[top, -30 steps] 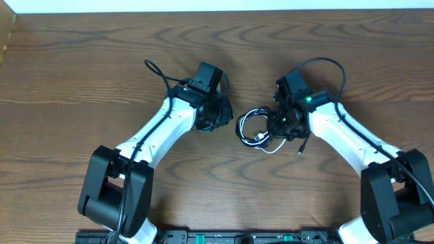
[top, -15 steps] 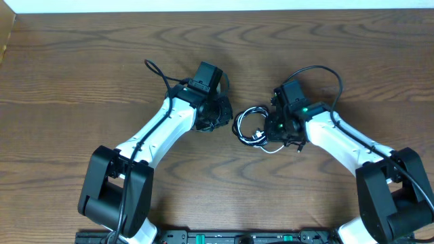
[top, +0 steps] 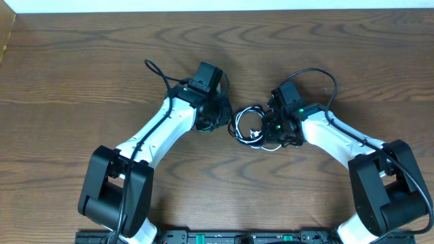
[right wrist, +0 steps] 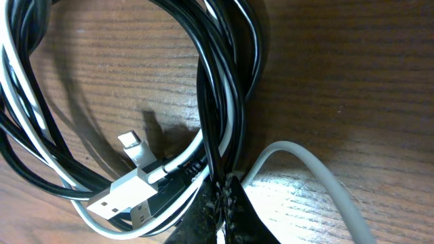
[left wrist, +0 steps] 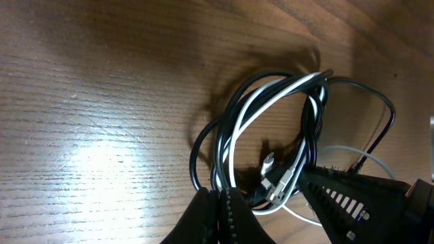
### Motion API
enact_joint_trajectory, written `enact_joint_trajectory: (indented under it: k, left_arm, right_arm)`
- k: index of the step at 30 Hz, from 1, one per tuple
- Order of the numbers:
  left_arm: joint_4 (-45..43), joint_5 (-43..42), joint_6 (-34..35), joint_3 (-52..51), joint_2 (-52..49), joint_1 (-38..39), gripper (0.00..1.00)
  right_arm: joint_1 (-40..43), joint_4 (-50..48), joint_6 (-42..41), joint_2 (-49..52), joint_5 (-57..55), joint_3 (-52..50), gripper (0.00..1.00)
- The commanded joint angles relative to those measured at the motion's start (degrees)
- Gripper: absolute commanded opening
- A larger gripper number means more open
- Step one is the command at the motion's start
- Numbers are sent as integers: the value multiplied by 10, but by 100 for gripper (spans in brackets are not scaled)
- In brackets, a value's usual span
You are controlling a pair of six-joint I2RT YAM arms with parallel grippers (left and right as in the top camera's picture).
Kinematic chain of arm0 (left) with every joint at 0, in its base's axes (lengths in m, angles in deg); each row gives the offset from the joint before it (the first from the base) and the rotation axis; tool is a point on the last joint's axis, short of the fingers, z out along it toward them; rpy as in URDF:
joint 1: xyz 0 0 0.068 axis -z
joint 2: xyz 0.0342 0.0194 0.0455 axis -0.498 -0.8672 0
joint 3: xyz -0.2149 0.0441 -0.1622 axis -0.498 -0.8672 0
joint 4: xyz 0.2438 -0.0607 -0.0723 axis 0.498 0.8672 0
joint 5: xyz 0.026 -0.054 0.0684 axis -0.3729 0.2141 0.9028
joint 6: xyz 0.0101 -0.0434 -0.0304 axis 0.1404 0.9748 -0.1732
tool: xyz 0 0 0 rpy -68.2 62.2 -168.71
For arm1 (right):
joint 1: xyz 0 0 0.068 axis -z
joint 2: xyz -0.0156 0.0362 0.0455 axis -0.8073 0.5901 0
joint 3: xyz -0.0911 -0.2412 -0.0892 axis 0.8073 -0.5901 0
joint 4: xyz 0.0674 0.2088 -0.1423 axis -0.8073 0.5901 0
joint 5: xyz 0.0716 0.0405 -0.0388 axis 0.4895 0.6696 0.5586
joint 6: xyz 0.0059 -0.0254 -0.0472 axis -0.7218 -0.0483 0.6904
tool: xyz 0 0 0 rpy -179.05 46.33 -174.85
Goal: Untangle cables
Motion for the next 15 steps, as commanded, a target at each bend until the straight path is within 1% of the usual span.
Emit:
enact_joint_trajectory:
  k: [1,3,6,10,13,14,15]
  left_arm:
    - [2,3,3,6,-1,2,8]
    - [2,-3,-1,6,-1,3,8]
    - [-14,-22,-27,6,-1,3,7]
    - [-58,-88,-77,6,-1,3,8]
    - [-88,-133,-88,6,-1,3,8]
    - [-95,-141,-88,6,-1,3,10]
    - [-101,-147,-88,6,-1,3,15]
  right_arm:
    - [6,18,40,-18,3,12,1]
    - [15,30,72,-44,25,24,1]
    - [36,35,165,-92,109,34,1]
    - [70,45,270,-154,219,34,1]
    - [92,70,343,-182,278,34,1]
    - [96,80,363,-187,288,34,1]
    - [100,91,381,-190,296,34,1]
